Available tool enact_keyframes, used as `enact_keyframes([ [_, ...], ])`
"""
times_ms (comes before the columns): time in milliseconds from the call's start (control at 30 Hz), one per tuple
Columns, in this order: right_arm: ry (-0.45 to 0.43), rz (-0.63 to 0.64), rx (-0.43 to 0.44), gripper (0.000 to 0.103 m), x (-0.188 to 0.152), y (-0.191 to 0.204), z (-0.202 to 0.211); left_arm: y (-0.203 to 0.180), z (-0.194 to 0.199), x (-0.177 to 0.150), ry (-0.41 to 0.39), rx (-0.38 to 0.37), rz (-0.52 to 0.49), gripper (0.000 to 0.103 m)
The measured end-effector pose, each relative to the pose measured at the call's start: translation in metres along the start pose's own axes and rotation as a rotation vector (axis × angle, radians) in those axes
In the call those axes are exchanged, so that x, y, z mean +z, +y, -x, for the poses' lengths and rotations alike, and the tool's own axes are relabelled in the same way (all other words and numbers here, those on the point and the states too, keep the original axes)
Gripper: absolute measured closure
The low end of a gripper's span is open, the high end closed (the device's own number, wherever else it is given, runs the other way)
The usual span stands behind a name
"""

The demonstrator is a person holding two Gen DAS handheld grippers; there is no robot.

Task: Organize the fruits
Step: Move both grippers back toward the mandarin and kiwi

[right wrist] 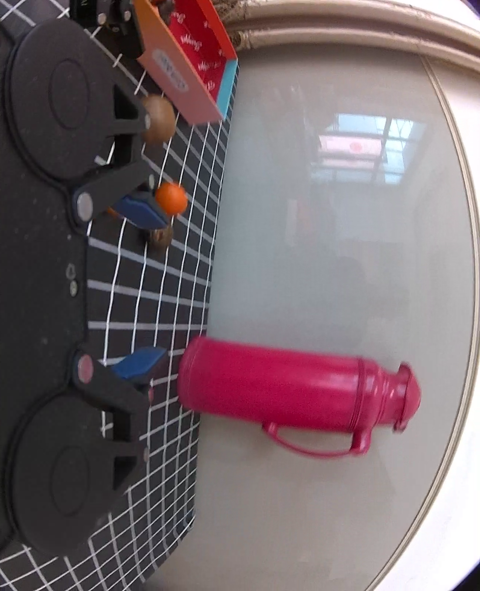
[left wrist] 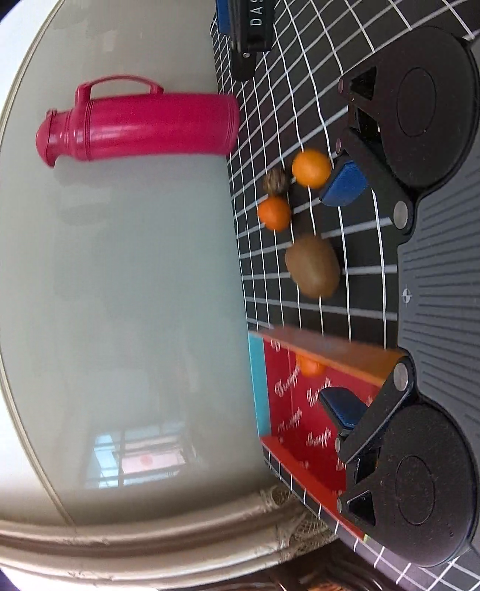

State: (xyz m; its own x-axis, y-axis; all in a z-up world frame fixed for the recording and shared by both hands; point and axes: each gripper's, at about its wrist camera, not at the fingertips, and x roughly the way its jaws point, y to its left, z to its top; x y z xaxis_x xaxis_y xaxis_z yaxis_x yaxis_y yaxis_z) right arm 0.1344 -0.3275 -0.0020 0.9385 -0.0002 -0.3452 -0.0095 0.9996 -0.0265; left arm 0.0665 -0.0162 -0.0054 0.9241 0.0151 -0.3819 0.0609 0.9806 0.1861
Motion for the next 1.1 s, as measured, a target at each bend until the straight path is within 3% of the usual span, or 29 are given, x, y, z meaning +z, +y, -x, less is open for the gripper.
enact_keyframes([
  [800,0.010,-0.076,-0.137,0.033,-0.017,-0.082,0.008,-0.061,-0.020,0.004,0.020,-0.094,-0.029,0.000],
  [1100,0.016,-0.119,-0.177,0.032,-0.028,-0.107,0.004,-0.075,-0.039,0.009,0.037,-0.121,0.007,0.000],
])
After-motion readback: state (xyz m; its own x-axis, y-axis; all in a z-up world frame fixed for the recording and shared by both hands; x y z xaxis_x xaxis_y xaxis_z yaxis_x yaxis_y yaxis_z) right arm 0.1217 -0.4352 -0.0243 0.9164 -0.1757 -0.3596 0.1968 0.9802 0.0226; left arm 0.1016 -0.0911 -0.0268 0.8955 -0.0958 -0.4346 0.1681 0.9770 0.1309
